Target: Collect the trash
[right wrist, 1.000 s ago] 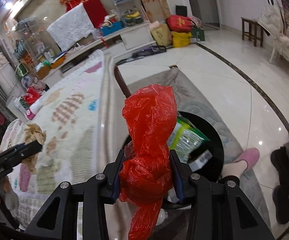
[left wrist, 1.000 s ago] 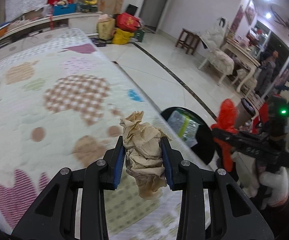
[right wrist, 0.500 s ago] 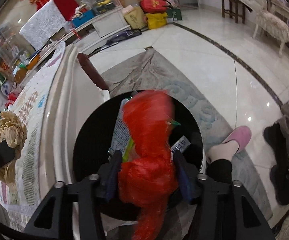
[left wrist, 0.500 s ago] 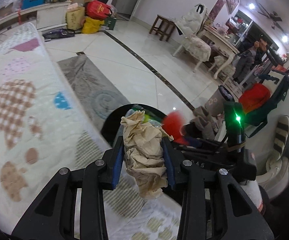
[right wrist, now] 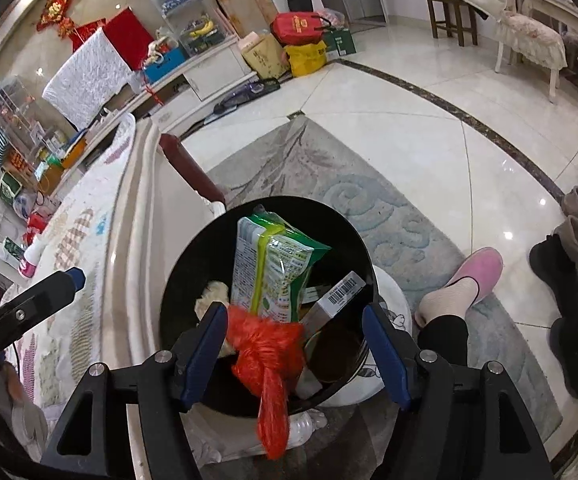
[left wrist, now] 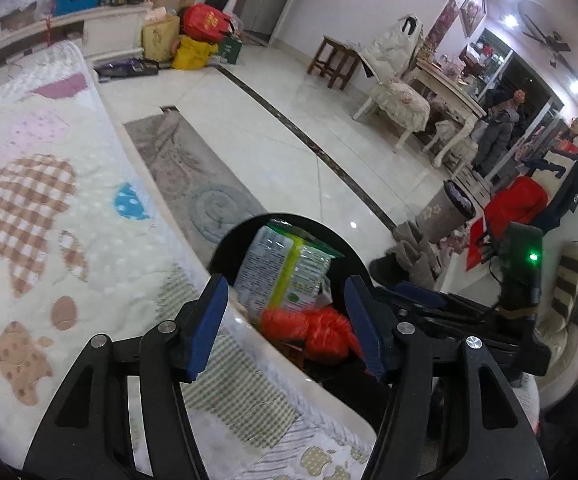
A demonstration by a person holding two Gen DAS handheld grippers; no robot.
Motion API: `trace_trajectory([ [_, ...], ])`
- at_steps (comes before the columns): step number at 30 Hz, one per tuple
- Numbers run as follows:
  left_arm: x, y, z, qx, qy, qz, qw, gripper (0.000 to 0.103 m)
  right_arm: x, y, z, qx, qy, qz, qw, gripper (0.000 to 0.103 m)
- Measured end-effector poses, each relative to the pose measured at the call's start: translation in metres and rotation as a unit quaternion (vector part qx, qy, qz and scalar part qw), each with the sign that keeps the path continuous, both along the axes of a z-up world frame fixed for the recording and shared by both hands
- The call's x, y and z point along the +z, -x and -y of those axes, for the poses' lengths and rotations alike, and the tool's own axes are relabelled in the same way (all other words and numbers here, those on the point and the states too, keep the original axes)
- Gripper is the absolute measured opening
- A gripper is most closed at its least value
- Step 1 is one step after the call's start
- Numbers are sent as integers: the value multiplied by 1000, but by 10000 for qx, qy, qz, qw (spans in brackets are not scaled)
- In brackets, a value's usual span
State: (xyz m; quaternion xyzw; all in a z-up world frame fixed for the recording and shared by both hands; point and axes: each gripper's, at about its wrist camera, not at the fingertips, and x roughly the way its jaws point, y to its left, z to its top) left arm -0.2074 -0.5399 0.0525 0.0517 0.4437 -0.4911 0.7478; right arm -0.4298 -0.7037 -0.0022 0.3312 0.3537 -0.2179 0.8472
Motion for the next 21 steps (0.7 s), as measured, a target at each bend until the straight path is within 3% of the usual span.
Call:
trace_trajectory([
  [7, 10, 3, -30, 580, 86, 405, 9975, 60, 19, 8, -28, 10, 444, 170, 9989, 67],
  [10, 12, 10, -39, 630, 36, 556, 9965, 60, 29, 11, -43, -72, 747, 339, 9966, 67],
  [15, 26, 34, -46, 739, -132, 1283, 9889, 60, 45, 13, -61, -178, 1096, 397, 9930, 67],
  [21, 43, 57, -62, 698, 176, 1532, 9856, 60, 67, 24, -78, -364, 1433, 492, 9878, 71],
])
